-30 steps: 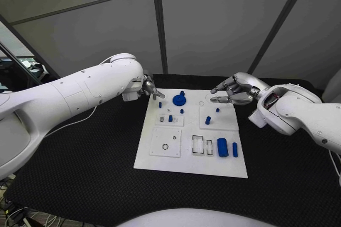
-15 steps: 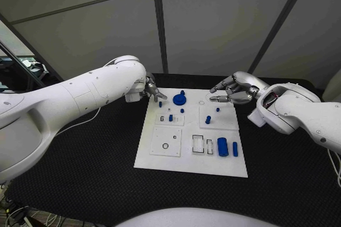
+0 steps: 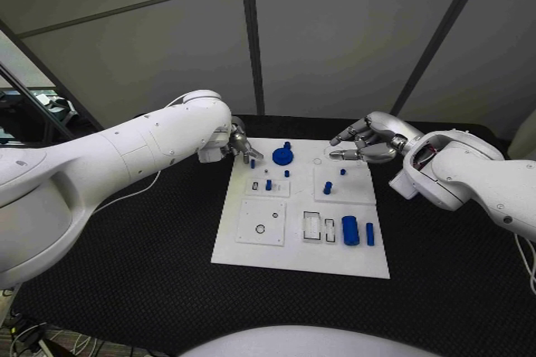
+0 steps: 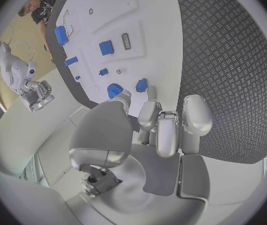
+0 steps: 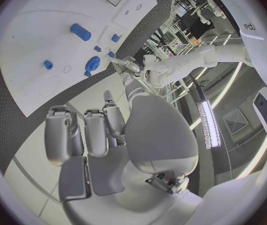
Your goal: Assemble the parts on the task board
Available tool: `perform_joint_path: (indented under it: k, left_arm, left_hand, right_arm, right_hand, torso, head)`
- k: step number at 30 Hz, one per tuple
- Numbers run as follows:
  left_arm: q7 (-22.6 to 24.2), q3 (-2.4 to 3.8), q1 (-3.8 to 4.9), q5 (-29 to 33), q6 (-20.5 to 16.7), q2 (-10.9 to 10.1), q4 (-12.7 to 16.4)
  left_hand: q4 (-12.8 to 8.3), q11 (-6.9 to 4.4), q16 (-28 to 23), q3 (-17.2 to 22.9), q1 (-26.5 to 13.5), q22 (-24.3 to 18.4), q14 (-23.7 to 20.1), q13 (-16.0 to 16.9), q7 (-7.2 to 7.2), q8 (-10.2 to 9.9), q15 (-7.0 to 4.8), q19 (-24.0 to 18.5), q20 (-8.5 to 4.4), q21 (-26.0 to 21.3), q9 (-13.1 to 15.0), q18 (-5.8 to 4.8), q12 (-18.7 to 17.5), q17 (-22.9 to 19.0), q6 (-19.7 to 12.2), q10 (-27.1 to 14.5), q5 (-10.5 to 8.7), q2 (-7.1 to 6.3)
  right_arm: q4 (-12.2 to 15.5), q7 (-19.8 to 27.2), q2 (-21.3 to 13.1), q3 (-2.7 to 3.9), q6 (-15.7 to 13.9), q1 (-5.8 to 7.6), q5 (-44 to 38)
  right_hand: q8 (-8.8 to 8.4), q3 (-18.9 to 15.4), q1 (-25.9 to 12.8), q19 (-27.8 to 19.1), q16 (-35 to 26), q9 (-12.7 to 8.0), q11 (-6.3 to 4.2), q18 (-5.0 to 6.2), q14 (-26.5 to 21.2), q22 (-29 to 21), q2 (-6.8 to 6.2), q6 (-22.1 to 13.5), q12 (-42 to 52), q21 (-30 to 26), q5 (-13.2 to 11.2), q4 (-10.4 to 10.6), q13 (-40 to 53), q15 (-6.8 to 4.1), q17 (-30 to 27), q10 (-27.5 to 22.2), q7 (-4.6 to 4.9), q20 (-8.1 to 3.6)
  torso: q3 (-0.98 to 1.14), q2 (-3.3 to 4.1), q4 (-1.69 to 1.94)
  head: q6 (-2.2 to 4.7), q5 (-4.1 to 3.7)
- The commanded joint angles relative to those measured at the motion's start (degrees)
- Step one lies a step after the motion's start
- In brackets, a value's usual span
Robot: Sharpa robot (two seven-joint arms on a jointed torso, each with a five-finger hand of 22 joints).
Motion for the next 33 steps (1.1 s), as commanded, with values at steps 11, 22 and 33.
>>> perform_joint_path:
  k: [11, 22, 33]
  left_arm:
    - [1.41, -0.01, -0.11, 0.14, 0.38, 0.36, -0.27]
    - [2.42, -0.01, -0.16, 0.17, 1.77, 0.38, -0.21]
    - [3.1, -0.02, -0.22, 0.18, 2.61, 0.02, 0.06]
  left_hand:
    - [-1.42, -0.12, 0.19, 0.83, 3.17, 0.06, 5.01, 6.1, -0.19, 0.15, 0.08, -0.13, 0.1, -0.4, -0.45, -1.56, 0.0, 11.71, 0.8, -0.03, -0.28, 2.23]
    - [-7.07, -0.8, 0.4, 4.19, 10.58, 0.05, 5.07, 6.03, -1.06, 1.36, -0.36, -0.33, -0.26, -0.68, 0.39, -1.5, -0.16, 11.95, 1.49, -0.06, -0.27, 6.0]
    - [-11.28, -1.11, 0.92, 6.38, 13.39, 0.17, 5.23, 5.7, -1.49, 3.28, -0.58, -0.56, -0.47, -0.83, 2.44, -1.5, -0.67, 12.55, 2.31, 0.05, -0.25, 8.01]
  right_arm:
    - [0.02, 0.6, 0.1, 0.04, 0.37, 0.1, -0.08]
    - [-0.08, 0.63, 0.17, 0.04, 0.46, 0.1, -0.08]
    - [-0.07, 0.66, 0.15, 0.04, 0.52, 0.1, -0.08]
  right_hand:
    - [-0.34, -0.28, -0.58, 0.27, -0.23, -0.07, 0.12, 0.35, 2.42, 3.46, 0.13, 0.14, 0.18, -0.18, 0.2, -0.08, -0.04, -0.29, -0.04, 0.2, 0.07, -0.39]
    - [-0.34, -0.28, -0.58, 0.27, -0.23, -0.07, 0.12, 0.35, 2.42, 3.46, 0.13, 0.14, 0.18, -0.18, 0.2, -0.08, -0.04, -0.29, -0.04, 0.2, 0.07, -0.39]
    - [-0.33, -0.24, -0.6, 0.29, -0.22, -0.07, 0.12, 0.35, 2.43, 3.49, 0.25, 0.19, 0.26, -0.17, 0.23, -0.1, 0.03, -0.3, 0.01, 0.24, 0.07, -0.39]
  torso:
    - [-0.01, 0.0, 0.01]
    - [-0.01, -0.02, 0.01]
    - [0.0, -0.02, 0.02]
  head:
    - [-0.04, -0.16]
    - [-0.28, -0.23]
    - [-0.39, -0.21]
